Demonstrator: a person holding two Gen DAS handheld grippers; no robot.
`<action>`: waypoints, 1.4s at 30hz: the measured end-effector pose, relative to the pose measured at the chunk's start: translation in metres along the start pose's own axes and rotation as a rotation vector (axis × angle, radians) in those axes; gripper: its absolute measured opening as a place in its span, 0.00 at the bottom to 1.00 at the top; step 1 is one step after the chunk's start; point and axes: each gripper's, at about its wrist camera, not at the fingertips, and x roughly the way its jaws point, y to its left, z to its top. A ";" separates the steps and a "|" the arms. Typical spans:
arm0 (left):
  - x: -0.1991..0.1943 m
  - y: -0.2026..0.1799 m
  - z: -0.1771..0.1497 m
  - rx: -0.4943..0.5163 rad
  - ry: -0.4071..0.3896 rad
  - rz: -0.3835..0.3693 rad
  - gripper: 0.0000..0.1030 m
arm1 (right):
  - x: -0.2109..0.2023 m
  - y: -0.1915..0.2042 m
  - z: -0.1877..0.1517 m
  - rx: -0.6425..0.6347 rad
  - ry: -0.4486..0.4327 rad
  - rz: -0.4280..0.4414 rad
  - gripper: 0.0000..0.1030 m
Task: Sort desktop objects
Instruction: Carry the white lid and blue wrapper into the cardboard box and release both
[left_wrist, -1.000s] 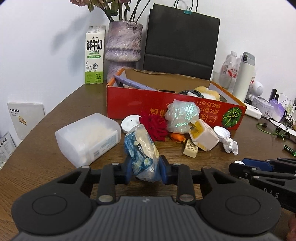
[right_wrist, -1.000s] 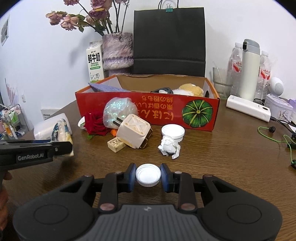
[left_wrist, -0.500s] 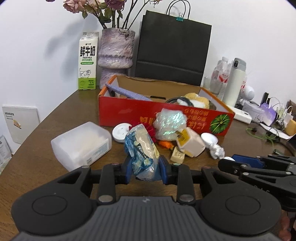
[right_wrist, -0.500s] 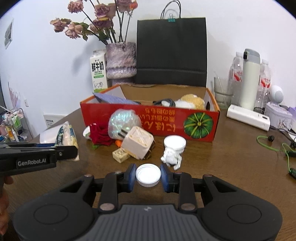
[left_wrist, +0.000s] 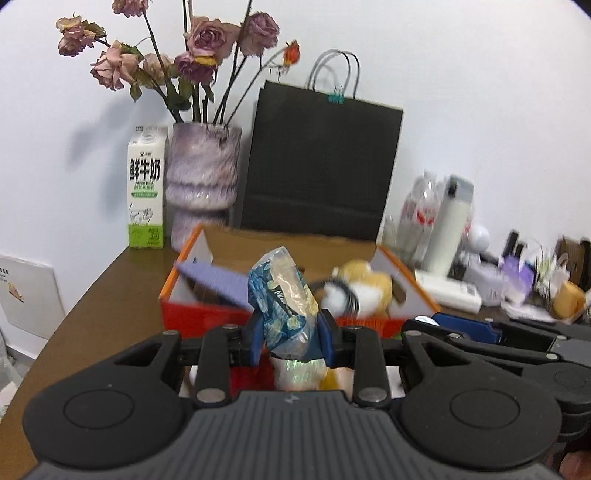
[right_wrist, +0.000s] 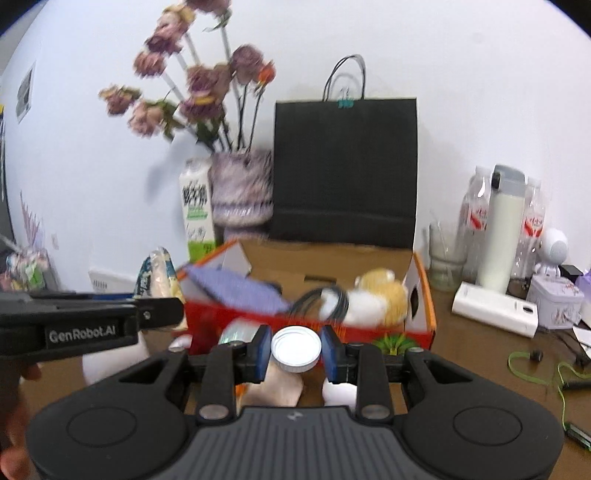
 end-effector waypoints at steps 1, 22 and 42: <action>0.006 0.000 0.003 -0.016 -0.004 -0.006 0.30 | 0.005 -0.003 0.006 0.018 -0.010 -0.001 0.27; 0.156 0.021 0.028 -0.061 0.069 0.036 0.30 | 0.158 -0.034 0.036 0.039 0.072 0.000 0.27; 0.160 0.019 0.022 -0.018 0.085 0.064 0.35 | 0.168 -0.030 0.024 0.021 0.135 -0.014 0.27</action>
